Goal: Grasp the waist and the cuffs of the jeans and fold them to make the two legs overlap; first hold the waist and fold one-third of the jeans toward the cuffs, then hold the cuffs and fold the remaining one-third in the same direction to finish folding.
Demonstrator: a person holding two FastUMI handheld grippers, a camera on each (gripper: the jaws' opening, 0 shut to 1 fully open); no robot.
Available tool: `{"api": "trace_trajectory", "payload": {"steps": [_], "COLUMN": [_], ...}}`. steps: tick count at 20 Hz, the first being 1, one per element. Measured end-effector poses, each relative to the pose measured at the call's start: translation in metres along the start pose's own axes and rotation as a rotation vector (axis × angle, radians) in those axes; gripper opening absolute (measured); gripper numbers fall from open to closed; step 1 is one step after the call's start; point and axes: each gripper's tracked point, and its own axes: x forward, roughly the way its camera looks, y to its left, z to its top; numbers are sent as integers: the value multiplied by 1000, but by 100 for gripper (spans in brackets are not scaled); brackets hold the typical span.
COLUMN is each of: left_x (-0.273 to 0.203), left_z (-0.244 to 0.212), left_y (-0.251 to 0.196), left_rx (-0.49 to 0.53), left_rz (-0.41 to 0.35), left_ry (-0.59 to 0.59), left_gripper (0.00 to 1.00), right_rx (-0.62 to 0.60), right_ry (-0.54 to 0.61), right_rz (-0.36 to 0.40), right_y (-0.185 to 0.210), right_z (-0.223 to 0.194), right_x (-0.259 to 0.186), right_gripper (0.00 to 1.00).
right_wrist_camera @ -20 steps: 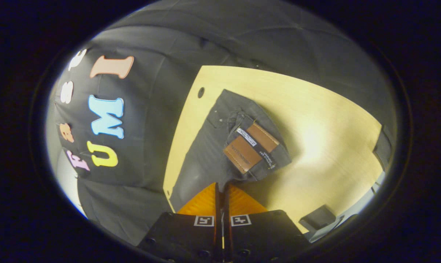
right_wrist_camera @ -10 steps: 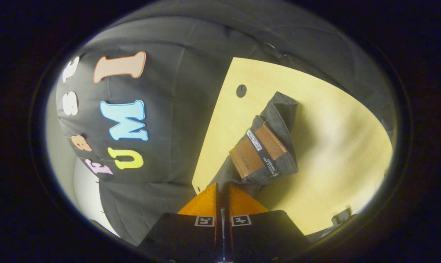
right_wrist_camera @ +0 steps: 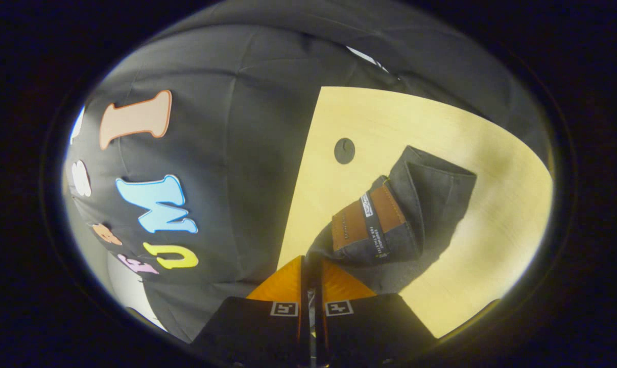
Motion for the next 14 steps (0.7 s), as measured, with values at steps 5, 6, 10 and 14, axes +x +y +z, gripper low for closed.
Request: {"api": "trace_trajectory", "payload": {"steps": [5, 6, 10, 14], "left_x": [37, 44, 65, 58], "left_z": [7, 8, 2, -10], "left_y": [13, 16, 26, 21], "left_rx": [122, 146, 229, 407], "left_rz": [74, 93, 164, 186], "left_ry": [-14, -19, -45, -59], "left_gripper": [8, 8, 8, 39], "right_rx": [6, 5, -22, -151], "right_ry": [-70, -71, -88, -137], "right_rz": [-4, -21, -16, -64], "right_y": [-15, -21, -29, -34], "right_z": [11, 10, 10, 1], "right_x": [39, 46, 53, 40], "right_gripper": [6, 6, 12, 24]}}
